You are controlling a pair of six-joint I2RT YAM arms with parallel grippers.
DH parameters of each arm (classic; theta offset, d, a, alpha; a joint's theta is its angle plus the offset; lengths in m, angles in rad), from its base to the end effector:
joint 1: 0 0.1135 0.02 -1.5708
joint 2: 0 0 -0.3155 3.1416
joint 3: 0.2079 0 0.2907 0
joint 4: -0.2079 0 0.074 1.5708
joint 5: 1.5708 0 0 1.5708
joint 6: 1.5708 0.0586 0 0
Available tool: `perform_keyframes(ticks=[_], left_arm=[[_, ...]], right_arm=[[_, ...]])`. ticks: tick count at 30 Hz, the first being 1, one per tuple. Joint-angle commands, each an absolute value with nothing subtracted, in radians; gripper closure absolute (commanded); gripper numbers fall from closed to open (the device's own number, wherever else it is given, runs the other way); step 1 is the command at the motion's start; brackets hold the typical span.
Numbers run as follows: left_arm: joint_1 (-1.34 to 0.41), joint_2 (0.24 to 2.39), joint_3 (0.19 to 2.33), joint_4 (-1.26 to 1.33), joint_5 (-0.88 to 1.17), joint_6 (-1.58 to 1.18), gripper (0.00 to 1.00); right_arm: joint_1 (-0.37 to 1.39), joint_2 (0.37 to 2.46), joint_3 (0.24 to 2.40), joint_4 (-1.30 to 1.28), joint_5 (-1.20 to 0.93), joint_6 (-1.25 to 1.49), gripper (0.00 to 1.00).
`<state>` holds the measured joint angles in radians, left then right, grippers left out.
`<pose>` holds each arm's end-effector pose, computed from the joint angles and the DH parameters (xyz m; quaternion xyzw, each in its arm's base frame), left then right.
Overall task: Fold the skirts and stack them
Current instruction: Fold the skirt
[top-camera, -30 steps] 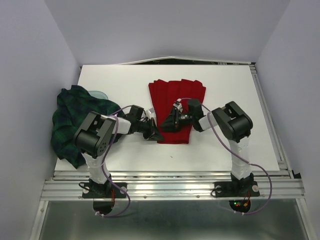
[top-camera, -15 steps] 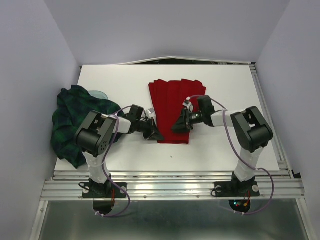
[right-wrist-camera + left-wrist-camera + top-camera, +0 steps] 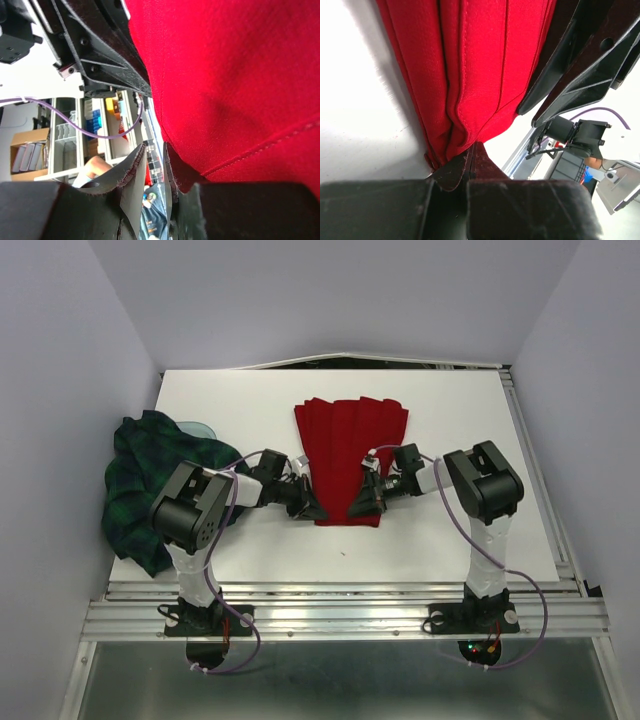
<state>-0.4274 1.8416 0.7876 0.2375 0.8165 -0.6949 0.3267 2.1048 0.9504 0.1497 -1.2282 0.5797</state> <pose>0.3238 -0.1944 0.1167 0.0311 0.8652 -0.4924 0.0897 0.3618 0.1809 0.0701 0.0606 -0.7988 -0.5974 0.0370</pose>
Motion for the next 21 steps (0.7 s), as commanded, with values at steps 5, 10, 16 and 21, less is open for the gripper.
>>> perform_keyframes(ticks=[5, 10, 16, 21], left_arm=[[-0.426, 1.809, 0.756, 0.202, 0.664, -0.641, 1.00], [-0.426, 1.833, 0.775, 0.180, 0.669, -0.629, 1.00], [-0.430, 1.845, 0.779, 0.175, 0.670, -0.627, 1.00], [-0.434, 1.844, 0.781, 0.175, 0.673, -0.623, 1.00]], right_arm=[[0.318, 2.139, 0.910, -0.126, -0.945, 0.523, 0.74], [0.318, 2.017, 1.003, -0.160, -0.992, 0.511, 0.75], [0.273, 1.965, 1.265, -0.163, -0.985, 0.485, 0.72], [0.229, 2.166, 1.562, -0.160, -0.971, 0.476, 0.73]])
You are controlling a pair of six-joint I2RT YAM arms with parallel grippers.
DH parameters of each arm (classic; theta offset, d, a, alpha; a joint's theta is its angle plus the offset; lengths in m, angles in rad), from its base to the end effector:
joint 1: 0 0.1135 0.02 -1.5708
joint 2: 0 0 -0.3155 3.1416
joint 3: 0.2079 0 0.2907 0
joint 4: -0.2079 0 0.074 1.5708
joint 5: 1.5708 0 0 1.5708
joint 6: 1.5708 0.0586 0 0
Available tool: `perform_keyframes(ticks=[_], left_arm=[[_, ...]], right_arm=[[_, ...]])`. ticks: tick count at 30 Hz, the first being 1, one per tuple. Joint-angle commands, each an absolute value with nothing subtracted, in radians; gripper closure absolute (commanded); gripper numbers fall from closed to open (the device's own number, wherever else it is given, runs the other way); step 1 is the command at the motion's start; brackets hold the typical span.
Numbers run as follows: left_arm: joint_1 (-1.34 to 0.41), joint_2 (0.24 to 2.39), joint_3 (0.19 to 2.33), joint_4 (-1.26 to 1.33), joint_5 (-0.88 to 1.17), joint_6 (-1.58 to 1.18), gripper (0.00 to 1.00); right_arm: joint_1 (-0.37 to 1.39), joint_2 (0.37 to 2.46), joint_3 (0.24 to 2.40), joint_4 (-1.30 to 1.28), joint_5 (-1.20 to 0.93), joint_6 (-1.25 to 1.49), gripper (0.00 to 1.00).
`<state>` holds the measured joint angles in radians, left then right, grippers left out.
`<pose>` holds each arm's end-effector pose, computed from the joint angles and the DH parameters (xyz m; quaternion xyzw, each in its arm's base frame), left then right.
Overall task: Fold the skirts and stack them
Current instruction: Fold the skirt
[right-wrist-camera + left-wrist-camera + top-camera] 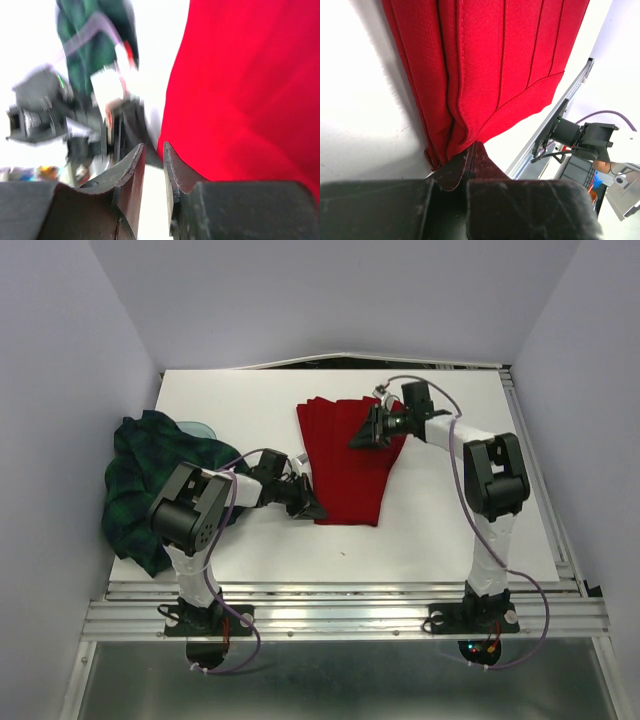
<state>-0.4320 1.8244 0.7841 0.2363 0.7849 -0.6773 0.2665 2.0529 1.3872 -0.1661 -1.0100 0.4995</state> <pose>0.3231 -0.1946 0.1208 0.0372 0.8680 -0.4835 0.1070 0.4672 0.1790 0.1868 -0.0787 0.8309 0.5366 0.1246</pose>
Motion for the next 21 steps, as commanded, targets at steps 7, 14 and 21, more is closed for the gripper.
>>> perform_keyframes(ticks=[7, 14, 21], left_arm=[[-0.434, 1.847, 0.775, 0.176, 0.681, -0.629, 1.00], [-0.446, 1.819, 0.785, 0.173, 0.690, -0.601, 1.00], [-0.492, 1.586, 0.920, 0.108, 0.620, -0.374, 0.73]], right_arm=[[0.207, 2.445, 1.779, -0.040, -0.948, 0.593, 0.74], [0.186, 2.621, 1.844, 0.023, -0.940, 0.681, 0.75], [0.186, 2.536, 1.781, 0.041, -1.001, 0.666, 0.73]])
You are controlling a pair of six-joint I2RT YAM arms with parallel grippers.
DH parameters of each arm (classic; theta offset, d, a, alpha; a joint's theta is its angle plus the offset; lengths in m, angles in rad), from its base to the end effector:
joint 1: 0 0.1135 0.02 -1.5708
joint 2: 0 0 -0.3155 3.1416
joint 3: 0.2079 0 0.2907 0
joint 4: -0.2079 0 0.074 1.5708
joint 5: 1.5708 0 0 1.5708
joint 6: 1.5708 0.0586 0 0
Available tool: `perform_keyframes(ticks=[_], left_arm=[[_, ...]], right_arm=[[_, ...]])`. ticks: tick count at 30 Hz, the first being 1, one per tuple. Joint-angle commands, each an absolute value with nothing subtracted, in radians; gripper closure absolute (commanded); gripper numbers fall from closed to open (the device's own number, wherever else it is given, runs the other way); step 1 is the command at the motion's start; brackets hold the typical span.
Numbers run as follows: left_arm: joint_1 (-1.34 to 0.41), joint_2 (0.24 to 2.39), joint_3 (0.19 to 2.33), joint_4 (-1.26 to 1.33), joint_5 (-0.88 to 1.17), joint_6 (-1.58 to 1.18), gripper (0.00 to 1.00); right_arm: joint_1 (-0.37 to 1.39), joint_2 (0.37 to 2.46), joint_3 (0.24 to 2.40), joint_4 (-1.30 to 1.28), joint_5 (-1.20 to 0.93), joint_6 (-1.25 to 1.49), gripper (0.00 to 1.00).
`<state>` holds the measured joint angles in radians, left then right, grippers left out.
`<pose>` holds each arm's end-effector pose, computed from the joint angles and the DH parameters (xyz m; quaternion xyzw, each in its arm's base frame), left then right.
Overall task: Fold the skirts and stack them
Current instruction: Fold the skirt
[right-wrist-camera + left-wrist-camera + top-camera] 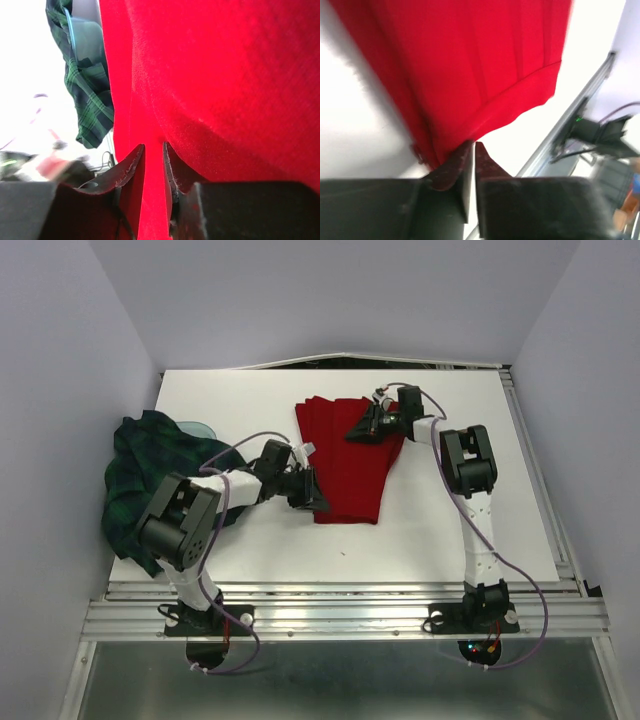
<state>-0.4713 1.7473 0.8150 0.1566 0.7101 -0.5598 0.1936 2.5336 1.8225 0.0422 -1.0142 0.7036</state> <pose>0.3191 -0.2055 0.1485 0.0962 0.8696 -0.4578 0.1578 0.5949 0.1673 0.0884 -0.0063 0.8147 0.5591 0.1537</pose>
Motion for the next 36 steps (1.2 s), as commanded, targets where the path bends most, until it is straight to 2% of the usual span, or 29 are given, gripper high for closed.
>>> perform_keyframes(ticks=[1, 3, 4, 5, 6, 7, 10, 13, 17, 19, 21, 25, 28, 31, 36], left_arm=[[-0.498, 1.522, 0.964, 0.095, 0.570, -0.326, 0.65], [-0.515, 1.456, 1.003, 0.063, 0.491, -0.145, 0.54], [-0.535, 1.421, 1.024, 0.064, 0.406, -0.082, 0.47], [-0.544, 1.357, 1.026, 0.071, 0.367, -0.019, 0.24], [-0.551, 1.326, 1.029, 0.102, 0.329, 0.054, 0.12], [-0.554, 1.269, 1.023, 0.127, 0.264, 0.177, 0.01], [-0.554, 1.177, 1.011, 0.196, 0.223, 0.399, 0.01], [-0.554, 1.140, 1.006, 0.223, 0.174, 0.426, 0.01], [-0.555, 1.173, 1.107, 0.004, 0.259, 0.514, 0.01], [-0.554, 1.170, 1.106, 0.003, 0.232, 0.465, 0.01], [-0.548, 1.151, 1.077, 0.011, 0.232, 0.390, 0.02], [-0.519, 1.147, 1.089, -0.070, 0.345, 0.269, 0.04], [-0.517, 1.155, 1.100, -0.121, 0.428, 0.210, 0.04], [-0.517, 1.155, 1.089, -0.138, 0.456, 0.173, 0.05], [-0.511, 1.164, 1.077, -0.150, 0.417, 0.141, 0.06]], right_arm=[[0.195, 2.517, 1.787, 0.035, -1.014, 0.661, 0.72], [0.208, 2.427, 1.783, 0.026, -1.025, 0.625, 0.67], [0.222, 2.392, 1.779, 0.017, -1.023, 0.606, 0.61], [0.222, 2.358, 1.776, 0.003, -1.019, 0.588, 0.56], [0.232, 2.326, 1.775, -0.036, -1.011, 0.551, 0.52], [0.232, 2.262, 1.767, -0.054, -1.002, 0.531, 0.44], [0.232, 2.141, 1.741, -0.193, -0.951, 0.410, 0.36], [0.241, 2.063, 1.720, -0.316, -0.907, 0.293, 0.37], [0.303, 1.929, 1.613, -0.567, -0.867, 0.036, 0.41], [0.330, 1.861, 1.545, -0.620, -0.798, -0.081, 0.43], [0.353, 1.728, 1.450, -0.594, -0.627, -0.243, 0.43], [0.362, 1.524, 1.162, -0.490, -0.440, -0.526, 0.44], [0.362, 1.381, 1.013, -0.450, -0.425, -0.704, 0.46], [0.393, 1.298, 0.976, -0.483, -0.452, -0.791, 0.49], [0.471, 1.263, 0.921, -0.522, -0.423, -0.813, 0.53]])
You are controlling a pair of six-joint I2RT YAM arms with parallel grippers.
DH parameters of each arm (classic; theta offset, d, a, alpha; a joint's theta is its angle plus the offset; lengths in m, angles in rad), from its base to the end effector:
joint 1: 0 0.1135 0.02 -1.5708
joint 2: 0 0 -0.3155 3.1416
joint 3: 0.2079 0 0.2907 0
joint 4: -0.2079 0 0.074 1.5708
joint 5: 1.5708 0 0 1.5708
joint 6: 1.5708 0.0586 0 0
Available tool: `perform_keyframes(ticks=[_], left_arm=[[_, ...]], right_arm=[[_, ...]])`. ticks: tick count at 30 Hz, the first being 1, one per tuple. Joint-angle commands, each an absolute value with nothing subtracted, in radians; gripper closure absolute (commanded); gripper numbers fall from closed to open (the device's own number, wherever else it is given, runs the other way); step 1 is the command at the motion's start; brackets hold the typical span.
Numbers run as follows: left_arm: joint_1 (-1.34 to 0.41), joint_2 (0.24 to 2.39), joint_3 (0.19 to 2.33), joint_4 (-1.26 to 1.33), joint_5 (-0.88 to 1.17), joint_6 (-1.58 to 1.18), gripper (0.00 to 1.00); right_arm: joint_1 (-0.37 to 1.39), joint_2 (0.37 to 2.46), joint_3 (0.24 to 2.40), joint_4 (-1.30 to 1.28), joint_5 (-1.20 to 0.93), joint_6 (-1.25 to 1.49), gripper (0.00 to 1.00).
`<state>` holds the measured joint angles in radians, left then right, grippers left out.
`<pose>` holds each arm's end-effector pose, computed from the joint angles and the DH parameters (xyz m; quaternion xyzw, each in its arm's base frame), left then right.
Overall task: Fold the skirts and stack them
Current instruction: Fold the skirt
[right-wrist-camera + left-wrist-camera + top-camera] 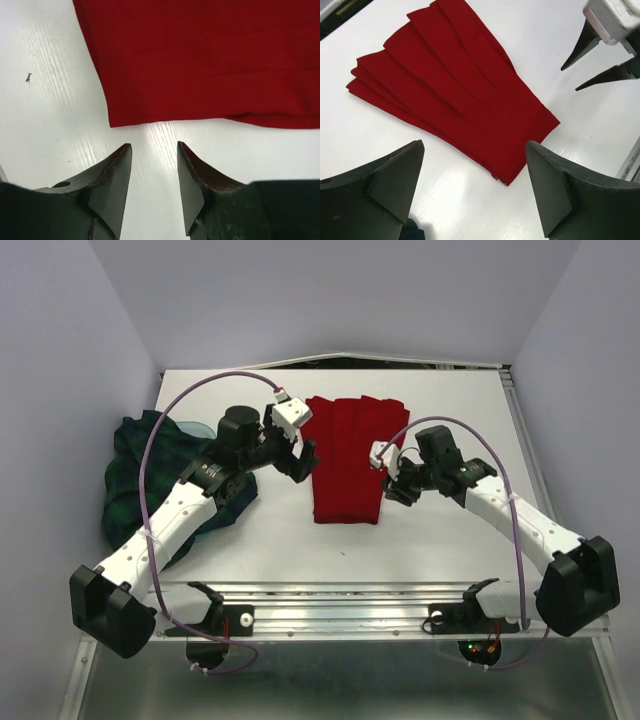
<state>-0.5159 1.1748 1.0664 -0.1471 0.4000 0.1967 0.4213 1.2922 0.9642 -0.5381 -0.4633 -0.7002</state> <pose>0.2596 -0.1735 0.4011 0.3844 0.6846 -0.2504 0.5665 0.2665 0.1481 0.2857 -0.5529 0.7315 0.1667 0.3626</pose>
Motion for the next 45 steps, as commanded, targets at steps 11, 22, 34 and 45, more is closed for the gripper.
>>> perform_keyframes(ticks=[11, 22, 34, 45], left_arm=[[-0.477, 1.204, 1.083, -0.156, 0.451, 0.080, 0.06], [-0.443, 1.244, 1.086, -0.167, 0.465, 0.086, 0.06], [-0.426, 1.238, 1.055, -0.198, 0.492, 0.210, 0.06], [-0.501, 1.103, 0.752, -0.039, 0.357, 0.642, 0.10]], right_arm=[[0.646, 1.180, 0.617, -0.231, -0.273, -1.003, 0.38], [0.709, 1.285, 0.512, 0.018, -0.255, -1.147, 0.43], [0.718, 1.417, 0.526, 0.103, -0.232, -1.203, 0.70], [0.718, 1.315, 0.633, 0.034, -0.282, -0.982, 0.99]])
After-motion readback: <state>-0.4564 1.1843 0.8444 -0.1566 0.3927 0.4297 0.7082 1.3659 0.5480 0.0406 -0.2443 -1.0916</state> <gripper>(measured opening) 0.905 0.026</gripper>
